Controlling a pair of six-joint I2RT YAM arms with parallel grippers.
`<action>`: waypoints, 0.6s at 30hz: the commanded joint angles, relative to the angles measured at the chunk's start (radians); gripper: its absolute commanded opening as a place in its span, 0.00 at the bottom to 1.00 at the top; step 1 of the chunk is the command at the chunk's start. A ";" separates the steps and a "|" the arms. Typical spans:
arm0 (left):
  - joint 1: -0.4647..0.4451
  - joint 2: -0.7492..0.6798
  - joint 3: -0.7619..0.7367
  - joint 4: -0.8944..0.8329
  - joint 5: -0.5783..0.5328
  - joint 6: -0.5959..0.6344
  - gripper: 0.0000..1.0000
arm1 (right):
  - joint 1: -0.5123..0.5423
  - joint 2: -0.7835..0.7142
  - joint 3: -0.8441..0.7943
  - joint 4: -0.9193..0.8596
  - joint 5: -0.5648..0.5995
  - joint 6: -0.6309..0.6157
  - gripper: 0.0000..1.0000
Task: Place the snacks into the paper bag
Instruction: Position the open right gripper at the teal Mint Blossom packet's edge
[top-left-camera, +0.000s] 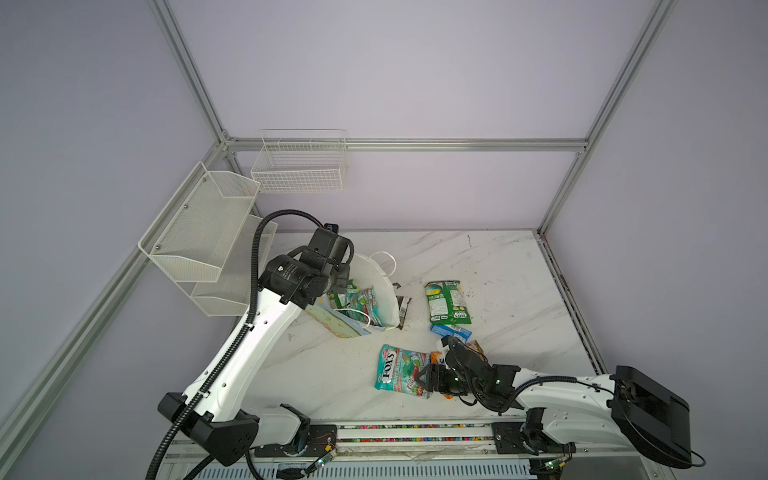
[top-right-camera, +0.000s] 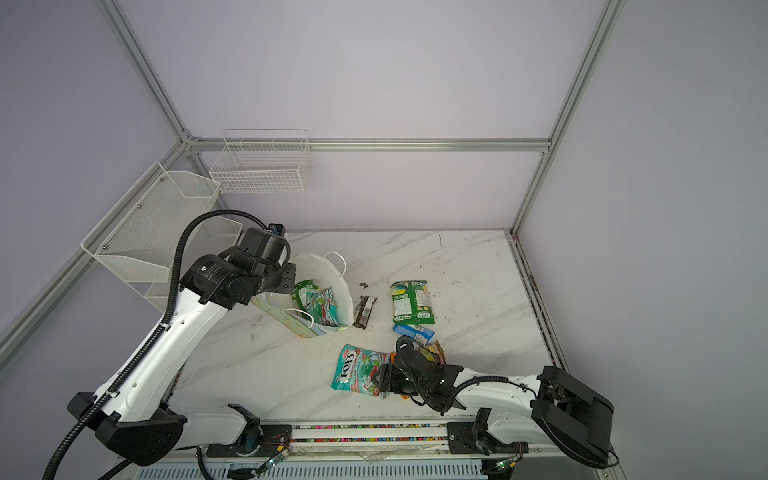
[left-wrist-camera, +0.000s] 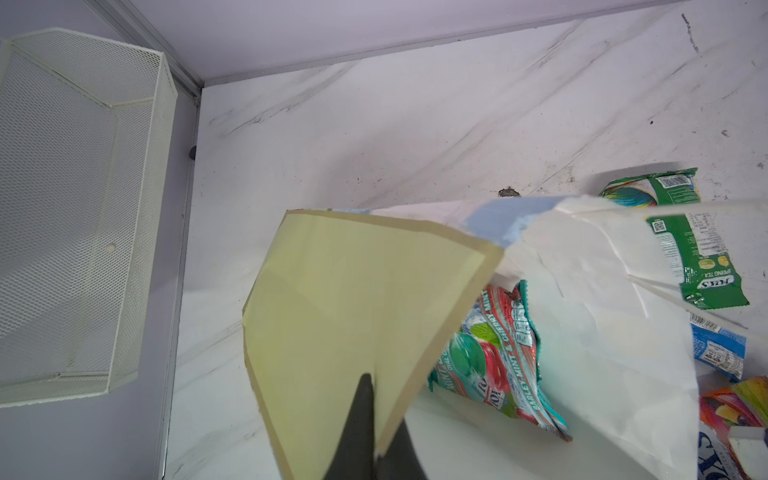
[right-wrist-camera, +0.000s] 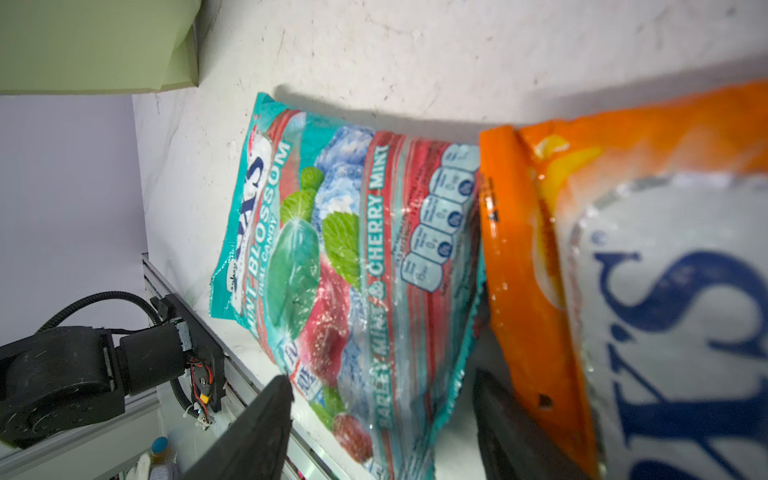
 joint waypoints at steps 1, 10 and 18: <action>-0.005 -0.013 -0.032 0.001 0.008 -0.013 0.00 | -0.005 0.041 -0.024 0.055 -0.002 0.030 0.67; -0.005 -0.012 -0.032 0.002 0.010 -0.015 0.00 | -0.006 0.085 -0.040 0.100 0.008 0.035 0.50; -0.005 -0.022 -0.038 -0.001 0.004 -0.018 0.00 | -0.010 0.114 -0.017 0.096 -0.002 0.021 0.32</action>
